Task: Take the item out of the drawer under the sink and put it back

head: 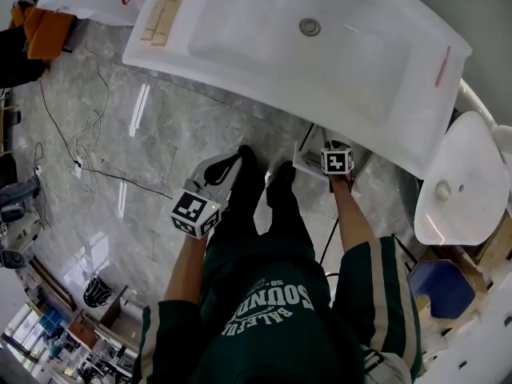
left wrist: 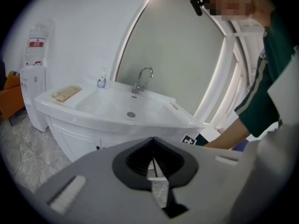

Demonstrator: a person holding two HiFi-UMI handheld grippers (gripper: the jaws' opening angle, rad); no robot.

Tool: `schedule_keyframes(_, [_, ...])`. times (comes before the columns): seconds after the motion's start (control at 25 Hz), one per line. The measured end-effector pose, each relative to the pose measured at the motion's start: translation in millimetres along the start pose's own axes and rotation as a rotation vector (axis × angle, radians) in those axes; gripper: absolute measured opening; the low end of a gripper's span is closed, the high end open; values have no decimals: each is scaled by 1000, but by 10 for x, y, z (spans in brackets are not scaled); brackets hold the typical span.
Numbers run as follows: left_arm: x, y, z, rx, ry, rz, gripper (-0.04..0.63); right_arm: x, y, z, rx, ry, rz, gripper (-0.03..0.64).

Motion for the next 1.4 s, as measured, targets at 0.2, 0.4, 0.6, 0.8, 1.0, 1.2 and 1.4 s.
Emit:
schedule_keyframes(0.2, [94,-161,86,-35,-23,-22,51,-43,58,465,-9,-106,-32,35])
schedule_keyframes(0.4, [221,-308,189,-58,-56,-50,51,-110,213,1063,18,-206,-44,8])
schedule_keyframes(0.6, [327,-382,256,-67,-99,-77,51,-119,363,1526,49,-308,-30,3])
schedule_keyframes(0.8, [383,-481,297,-71,-131,-97,51,-35,482,2045,77,-439,-12,2])
schedule_keyframes(1.0, [494,-596,341,-77,-175,-108,51,207,502,2657,78,-607,20,2])
schedule_keyframes(1.2, [688,-684,367,-77,-221,-136,51,472,488,3217,73,-762,53,3])
schedule_keyframes(1.4, [973,-742,426,-62,-289,-184,51,696,369,3743,29,-926,97,3])
Point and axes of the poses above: the fingertips, and each gripper's own axes: z backward along the fingers, y to its left, x out of its top, the point moved 9 cm from there along z, backward along the fingers, and after that the axes turned 4 degrees about z, right-handed, at the moved point
